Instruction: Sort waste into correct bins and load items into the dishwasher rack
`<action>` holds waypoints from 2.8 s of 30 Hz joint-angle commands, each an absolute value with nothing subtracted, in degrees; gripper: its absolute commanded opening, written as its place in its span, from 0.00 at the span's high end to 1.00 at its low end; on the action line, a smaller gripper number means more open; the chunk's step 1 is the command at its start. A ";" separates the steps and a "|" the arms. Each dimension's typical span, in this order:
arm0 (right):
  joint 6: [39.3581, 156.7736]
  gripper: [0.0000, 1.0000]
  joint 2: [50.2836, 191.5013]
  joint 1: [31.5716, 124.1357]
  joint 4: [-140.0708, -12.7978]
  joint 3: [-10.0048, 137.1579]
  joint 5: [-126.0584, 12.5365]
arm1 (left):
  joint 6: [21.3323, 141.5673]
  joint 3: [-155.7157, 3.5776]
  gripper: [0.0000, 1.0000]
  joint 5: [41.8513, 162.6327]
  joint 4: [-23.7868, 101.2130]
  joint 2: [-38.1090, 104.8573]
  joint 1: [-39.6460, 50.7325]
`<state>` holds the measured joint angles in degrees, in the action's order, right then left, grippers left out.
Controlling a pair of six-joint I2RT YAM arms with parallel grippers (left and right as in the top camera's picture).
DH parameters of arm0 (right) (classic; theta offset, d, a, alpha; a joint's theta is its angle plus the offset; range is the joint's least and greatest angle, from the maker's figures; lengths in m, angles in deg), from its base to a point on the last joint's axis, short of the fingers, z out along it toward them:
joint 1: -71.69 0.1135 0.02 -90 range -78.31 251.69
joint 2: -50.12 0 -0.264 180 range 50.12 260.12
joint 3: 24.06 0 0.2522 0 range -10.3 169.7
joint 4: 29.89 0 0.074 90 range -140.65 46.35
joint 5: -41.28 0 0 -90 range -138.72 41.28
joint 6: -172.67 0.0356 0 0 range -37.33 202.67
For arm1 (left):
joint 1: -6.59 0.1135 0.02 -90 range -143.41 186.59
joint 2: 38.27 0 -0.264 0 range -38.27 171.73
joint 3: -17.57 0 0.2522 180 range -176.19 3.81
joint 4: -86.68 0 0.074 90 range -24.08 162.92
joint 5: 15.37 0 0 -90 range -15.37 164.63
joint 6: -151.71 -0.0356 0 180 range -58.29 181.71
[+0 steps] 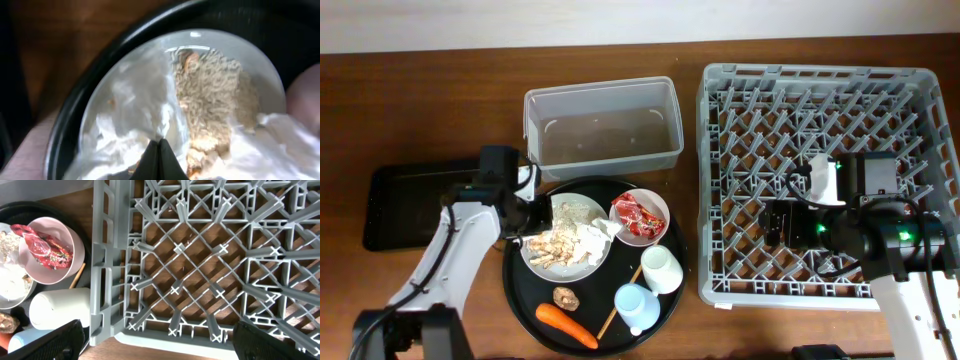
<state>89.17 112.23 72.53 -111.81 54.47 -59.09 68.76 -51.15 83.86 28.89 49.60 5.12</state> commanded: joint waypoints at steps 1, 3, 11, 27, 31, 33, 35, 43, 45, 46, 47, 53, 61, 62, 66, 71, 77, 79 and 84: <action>89.61 0.02 112.12 72.82 -111.83 55.59 -58.52 | 68.50 -59.37 0.99 84.32 24.06 43.83 5.23; 89.61 0.02 112.12 72.82 -111.83 55.59 -58.52 | 68.50 -62.15 1.00 84.32 24.82 40.12 5.23; 89.61 0.02 112.12 72.82 -111.81 55.59 -58.52 | 68.52 -62.12 1.00 88.21 53.81 47.11 1.12; 89.59 0.02 112.12 72.82 -111.92 55.59 -58.54 | 70.90 -58.63 0.01 93.74 21.24 46.65 -9.51; 89.59 0.02 112.12 72.82 -112.42 55.59 -58.52 | 79.73 -53.32 0.01 91.23 25.87 51.85 -14.05; 89.59 0.02 112.12 72.82 -112.42 55.59 -58.52 | 80.19 -53.32 0.01 91.20 27.97 54.54 -14.79; 89.59 0.02 112.12 72.82 -112.47 55.59 -58.52 | 80.17 -53.34 0.44 91.16 29.15 55.72 -14.90; 89.59 0.02 112.12 72.82 -112.49 55.59 -58.52 | 80.13 -61.73 1.00 87.55 20.95 53.76 -14.90; 89.59 0.02 112.12 72.82 -112.47 55.59 -58.52 | 80.06 -66.98 0.99 85.39 17.76 51.35 -14.90; 89.59 0.02 112.12 72.82 -112.47 55.59 -58.52 | 80.06 -69.64 0.99 83.23 18.59 49.89 -14.88; 89.59 0.02 112.12 72.82 -112.47 55.59 -58.52 | 79.84 -71.50 0.99 79.05 20.95 49.10 -14.88; 89.59 0.02 112.12 72.82 -112.49 55.57 -58.52 | 79.89 -72.13 1.00 58.33 50.75 56.16 -14.73; 89.56 0.02 112.12 72.79 -113.25 55.57 -58.50 | 79.19 -72.70 0.34 59.40 54.22 65.30 -12.46; 89.56 0.02 112.12 72.82 -113.27 55.57 -58.50 | 76.70 -73.47 0.24 60.80 54.11 64.36 -12.46; 89.56 0.02 112.12 72.82 -113.30 55.57 -58.52 | 74.42 -74.67 0.23 68.80 45.06 56.62 -12.48; 89.59 0.02 112.12 72.82 -113.34 55.57 -58.54 | 74.42 -74.67 0.23 66.46 45.59 57.12 -12.39; 89.59 0.02 112.12 72.82 -113.56 55.57 -58.52 | 50.38 -74.67 0.24 85.54 46.35 60.55 -12.08; 89.59 0.02 112.12 72.82 -113.71 55.57 -58.52 | 82.95 -74.67 0.19 55.27 42.09 60.42 -11.54; 89.59 0.02 112.12 72.82 -113.71 55.57 -58.52 | 41.53 -75.15 0.01 105.17 41.94 60.66 -10.86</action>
<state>89.63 112.23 72.55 -113.73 54.63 -59.04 65.48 -74.39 71.64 44.06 60.53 -11.36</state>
